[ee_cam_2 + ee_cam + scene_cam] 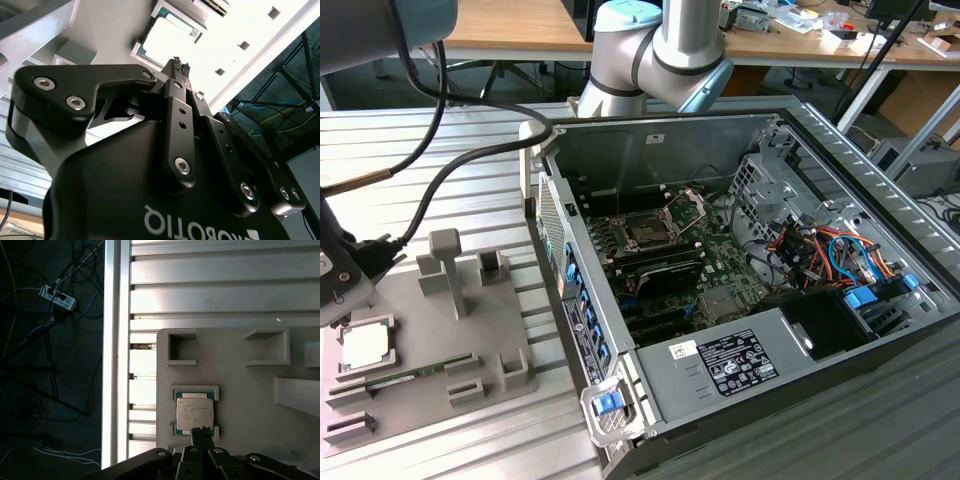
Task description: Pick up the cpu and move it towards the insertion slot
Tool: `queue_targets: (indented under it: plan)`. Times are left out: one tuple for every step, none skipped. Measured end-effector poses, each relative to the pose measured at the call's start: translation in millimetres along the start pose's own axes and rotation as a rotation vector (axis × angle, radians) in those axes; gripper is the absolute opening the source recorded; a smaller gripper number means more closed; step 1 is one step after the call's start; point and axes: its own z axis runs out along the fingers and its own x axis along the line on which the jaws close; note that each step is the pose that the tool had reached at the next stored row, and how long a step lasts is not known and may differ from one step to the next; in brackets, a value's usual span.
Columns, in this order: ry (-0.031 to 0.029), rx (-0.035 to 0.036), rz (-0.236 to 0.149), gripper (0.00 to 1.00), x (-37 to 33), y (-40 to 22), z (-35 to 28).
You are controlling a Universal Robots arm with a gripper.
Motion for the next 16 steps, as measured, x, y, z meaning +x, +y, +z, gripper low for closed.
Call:
queue_targets:
  plan:
    - [0.0000, 0.0001, 0.000, 0.11, 0.0, 0.0, 0.3]
    - [0.0000, 0.0000, 0.000, 0.11, 0.0, -0.1, 0.6]
    - [0.0000, 0.0000, 0.000, 0.11, 0.0, -0.1, 1.0]
    - [0.0000, 0.0000, 0.000, 0.11, 0.0, -0.1, 1.2]
    - [0.0000, 0.0001, 0.000, 0.11, 0.0, -0.1, 1.8]
    - [0.0000, 0.0001, 0.000, 0.11, 0.0, -0.1, 2.3]
    - [0.0000, 0.0000, 0.000, 0.11, 0.0, -0.1, 2.5]
    - [0.0001, 0.0001, 0.000, 0.11, 0.0, -0.1, 2.7]
    - [0.0000, 0.0001, 0.000, 0.11, 0.0, -0.1, 3.0]
    - [0.0000, 0.0000, 0.000, 0.11, 0.0, -0.1, 3.3]
    - [0.0000, 0.0001, 0.000, 0.11, 0.0, -0.1, 3.5]
    - [0.0000, 0.0001, 0.000, 0.11, 0.0, -0.2, 3.8]
    - [-0.0001, 0.0000, 0.000, 0.11, 0.0, -0.1, 4.0]
    - [0.0000, 0.0000, 0.000, 0.11, 0.0, -0.2, 4.3]
    - [0.0000, 0.0000, 0.000, 0.11, 0.0, -0.2, 4.5]
    - [0.0000, 0.0000, 0.000, 0.11, 0.0, -0.2, 4.7]
